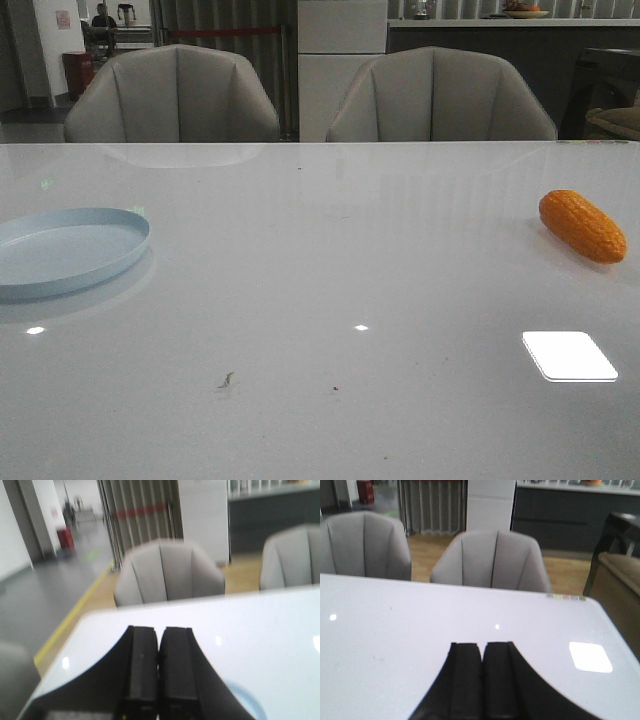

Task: Place corn on plate with both arms

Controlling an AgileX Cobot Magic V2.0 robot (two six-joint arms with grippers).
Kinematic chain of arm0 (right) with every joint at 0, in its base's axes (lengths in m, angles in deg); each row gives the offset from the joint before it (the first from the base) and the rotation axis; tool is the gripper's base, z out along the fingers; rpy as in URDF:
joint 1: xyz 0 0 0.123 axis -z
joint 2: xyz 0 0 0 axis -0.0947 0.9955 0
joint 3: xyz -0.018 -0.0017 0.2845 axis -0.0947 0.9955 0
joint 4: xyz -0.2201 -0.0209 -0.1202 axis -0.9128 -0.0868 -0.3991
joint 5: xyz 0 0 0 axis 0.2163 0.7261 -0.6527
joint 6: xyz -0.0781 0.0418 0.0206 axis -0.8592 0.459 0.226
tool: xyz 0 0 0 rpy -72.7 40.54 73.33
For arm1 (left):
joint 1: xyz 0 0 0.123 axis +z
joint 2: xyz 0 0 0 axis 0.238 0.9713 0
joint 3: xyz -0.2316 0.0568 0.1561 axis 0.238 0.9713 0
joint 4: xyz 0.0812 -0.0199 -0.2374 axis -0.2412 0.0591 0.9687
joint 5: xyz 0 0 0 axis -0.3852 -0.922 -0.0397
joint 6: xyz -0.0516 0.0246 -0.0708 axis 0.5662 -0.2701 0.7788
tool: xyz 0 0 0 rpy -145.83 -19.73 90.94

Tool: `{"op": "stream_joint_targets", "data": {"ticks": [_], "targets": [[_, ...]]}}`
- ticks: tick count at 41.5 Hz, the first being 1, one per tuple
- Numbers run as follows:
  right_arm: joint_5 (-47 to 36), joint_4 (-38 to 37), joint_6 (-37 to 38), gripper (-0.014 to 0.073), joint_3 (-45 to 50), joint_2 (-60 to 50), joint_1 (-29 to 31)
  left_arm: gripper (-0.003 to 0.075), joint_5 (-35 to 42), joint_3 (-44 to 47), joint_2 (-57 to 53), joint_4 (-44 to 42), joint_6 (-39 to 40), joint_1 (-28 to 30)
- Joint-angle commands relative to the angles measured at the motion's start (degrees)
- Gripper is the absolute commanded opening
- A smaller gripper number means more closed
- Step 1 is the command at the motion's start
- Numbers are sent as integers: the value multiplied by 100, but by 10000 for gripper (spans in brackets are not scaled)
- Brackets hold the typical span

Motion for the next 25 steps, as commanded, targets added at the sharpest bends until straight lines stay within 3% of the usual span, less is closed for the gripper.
{"op": "stream_joint_targets", "data": {"ticks": [1,11,16,21,25], "targets": [[-289,22,-28,59,-212,431,4,96,176,-200,388,2,15,-4],[367,22,-28,59,-212,1160,4,118,23,-192,958,2,15,-4],[582,22,-28,82,-212,1342,4,291,-289,-192,1171,2,15,-4],[674,22,-28,283,-212,1463,4,484,-643,-192,1281,31,15,-4],[702,22,-28,485,-191,1507,4,510,-694,-192,1308,31,15,-4]]}}
